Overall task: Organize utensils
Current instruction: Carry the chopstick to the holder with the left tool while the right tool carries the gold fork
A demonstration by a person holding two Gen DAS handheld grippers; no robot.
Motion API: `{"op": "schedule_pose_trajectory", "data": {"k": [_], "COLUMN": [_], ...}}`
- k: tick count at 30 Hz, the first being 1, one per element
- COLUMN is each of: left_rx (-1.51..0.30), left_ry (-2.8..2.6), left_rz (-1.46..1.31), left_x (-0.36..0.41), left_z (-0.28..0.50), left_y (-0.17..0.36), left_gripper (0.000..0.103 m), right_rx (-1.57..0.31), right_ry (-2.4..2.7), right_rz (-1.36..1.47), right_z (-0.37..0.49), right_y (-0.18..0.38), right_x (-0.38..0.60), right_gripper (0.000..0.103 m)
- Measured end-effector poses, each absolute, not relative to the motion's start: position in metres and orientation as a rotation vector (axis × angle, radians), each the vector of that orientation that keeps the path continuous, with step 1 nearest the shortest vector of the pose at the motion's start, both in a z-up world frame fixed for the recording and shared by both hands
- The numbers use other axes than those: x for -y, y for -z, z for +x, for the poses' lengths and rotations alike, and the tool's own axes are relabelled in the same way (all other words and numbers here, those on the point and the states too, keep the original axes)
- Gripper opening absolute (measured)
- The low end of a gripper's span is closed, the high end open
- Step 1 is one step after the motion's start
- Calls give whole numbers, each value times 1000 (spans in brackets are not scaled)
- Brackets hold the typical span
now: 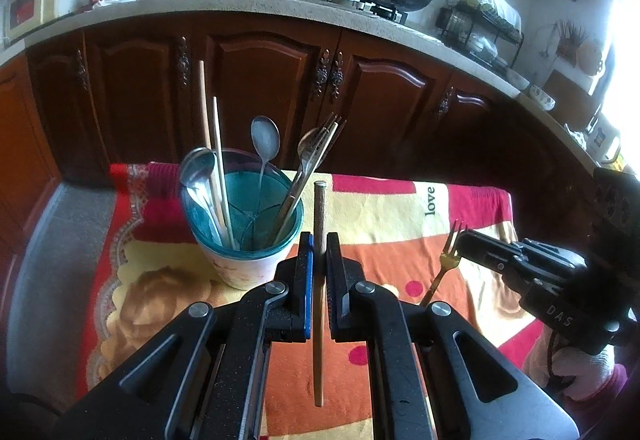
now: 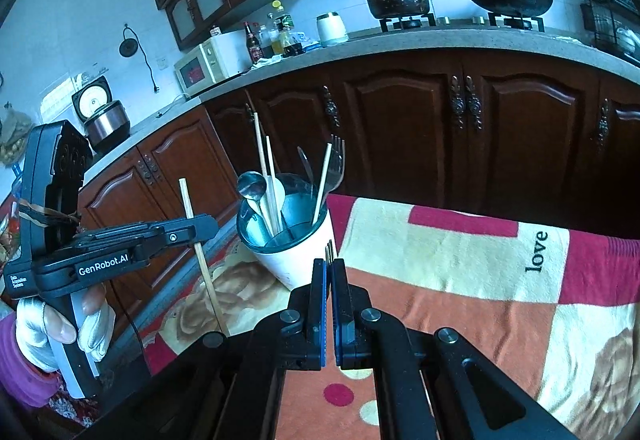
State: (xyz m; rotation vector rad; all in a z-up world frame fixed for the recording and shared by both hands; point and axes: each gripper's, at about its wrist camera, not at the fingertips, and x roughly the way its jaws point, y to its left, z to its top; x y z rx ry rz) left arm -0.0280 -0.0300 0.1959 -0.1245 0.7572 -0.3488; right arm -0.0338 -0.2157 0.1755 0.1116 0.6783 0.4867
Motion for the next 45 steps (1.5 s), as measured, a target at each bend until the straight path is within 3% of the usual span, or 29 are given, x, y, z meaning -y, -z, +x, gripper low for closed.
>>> {"op": "schedule_pose_trajectory", "data": {"k": [31,45], "left_rx": [-562,-507], "left_ry": [222,139], "left_rz": [-204,-190], "left_x": [-43,-40], "left_z": [13,49], "left_y": [-294,-290], "left_gripper": [4,4], "right_rx": [-585,-499], "right_ry": [-491,-368], "right_rz": [72,5], "right_z": [8,38], "right_y": [-217,-224], "right_x": [163,143], "right_gripper": [2,2]}}
